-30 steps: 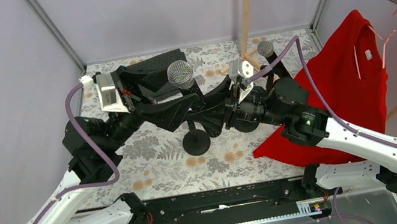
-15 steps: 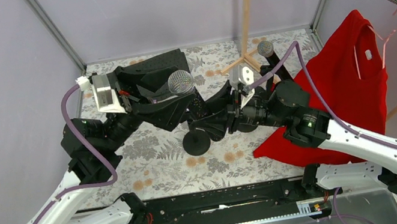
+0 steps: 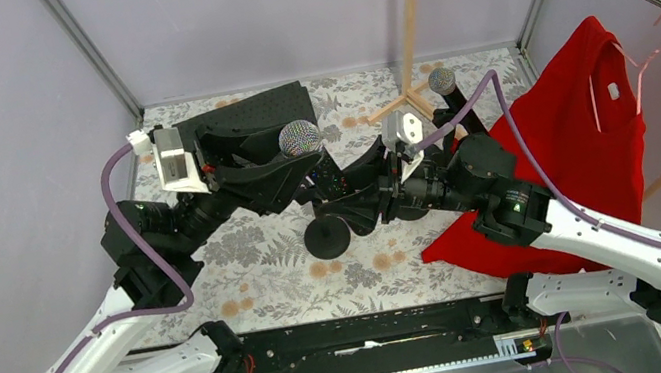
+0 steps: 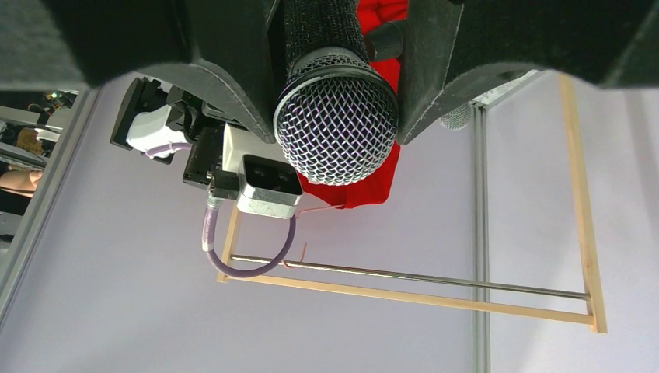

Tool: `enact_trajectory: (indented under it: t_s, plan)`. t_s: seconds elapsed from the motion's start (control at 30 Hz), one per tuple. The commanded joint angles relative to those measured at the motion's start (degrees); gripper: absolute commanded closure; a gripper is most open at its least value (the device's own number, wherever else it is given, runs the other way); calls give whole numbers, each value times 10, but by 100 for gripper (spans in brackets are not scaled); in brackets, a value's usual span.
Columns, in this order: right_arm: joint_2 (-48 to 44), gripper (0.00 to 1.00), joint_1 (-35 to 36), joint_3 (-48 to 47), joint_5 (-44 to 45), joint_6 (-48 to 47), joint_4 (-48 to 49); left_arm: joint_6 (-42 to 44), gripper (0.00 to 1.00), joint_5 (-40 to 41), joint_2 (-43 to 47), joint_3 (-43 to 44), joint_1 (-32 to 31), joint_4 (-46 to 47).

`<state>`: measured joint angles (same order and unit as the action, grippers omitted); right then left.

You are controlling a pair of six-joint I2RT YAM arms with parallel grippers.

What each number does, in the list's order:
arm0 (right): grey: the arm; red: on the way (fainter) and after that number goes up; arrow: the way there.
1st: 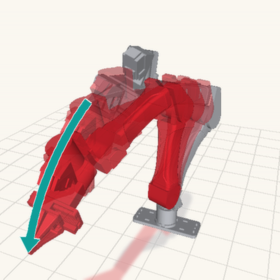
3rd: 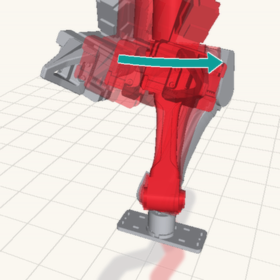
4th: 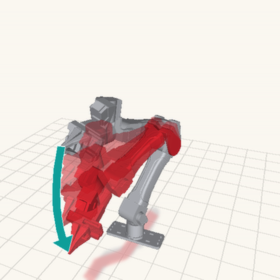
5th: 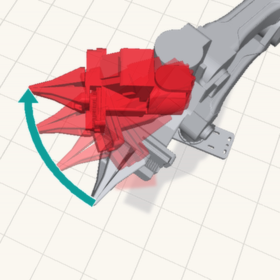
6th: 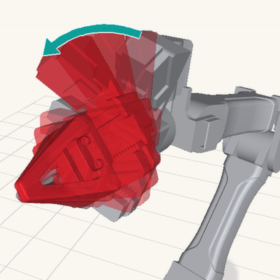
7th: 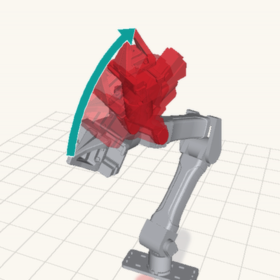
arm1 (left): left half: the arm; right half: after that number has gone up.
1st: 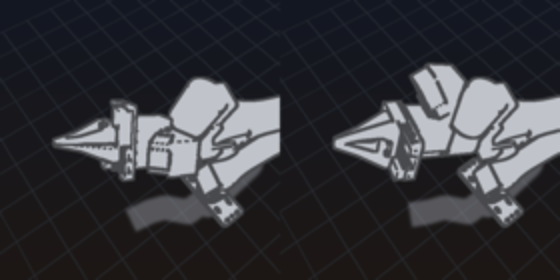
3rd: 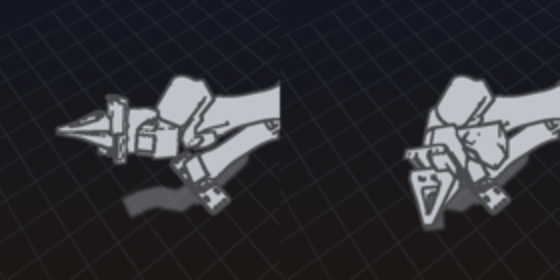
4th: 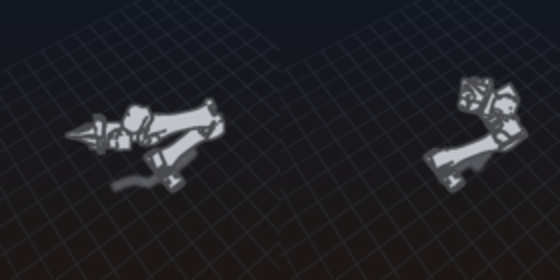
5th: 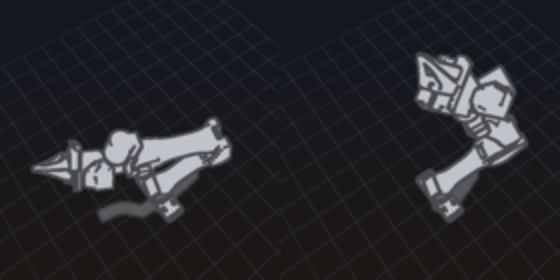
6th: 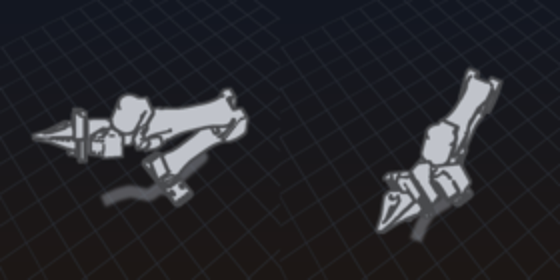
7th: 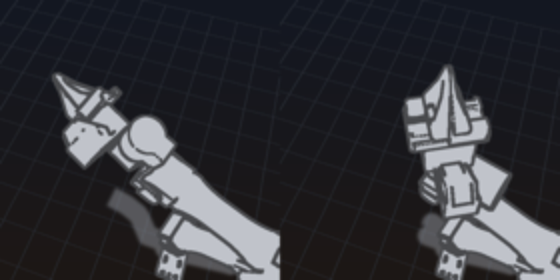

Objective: Attach the microphones to the stand

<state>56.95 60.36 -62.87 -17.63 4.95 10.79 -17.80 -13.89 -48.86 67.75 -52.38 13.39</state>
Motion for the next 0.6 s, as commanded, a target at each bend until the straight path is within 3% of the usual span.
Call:
enact_trajectory:
  t_s: [0.0,0.1,0.27,0.33,0.57]
  plan:
    - [-6,85,-1,0,-16,-14,19,0,56,5,8,-2,0,32]
    - [-6,72,0,-1,-17,-14,22,0,78,5,8,-3,0,30]
    - [-2,49,-1,-11,-23,0,30,4,100,6,7,-1,0,15]
    - [1,39,-1,-17,-25,8,34,7,100,6,8,1,0,5]
    - [2,33,-1,-32,-18,21,40,9,100,3,11,2,0,-10]
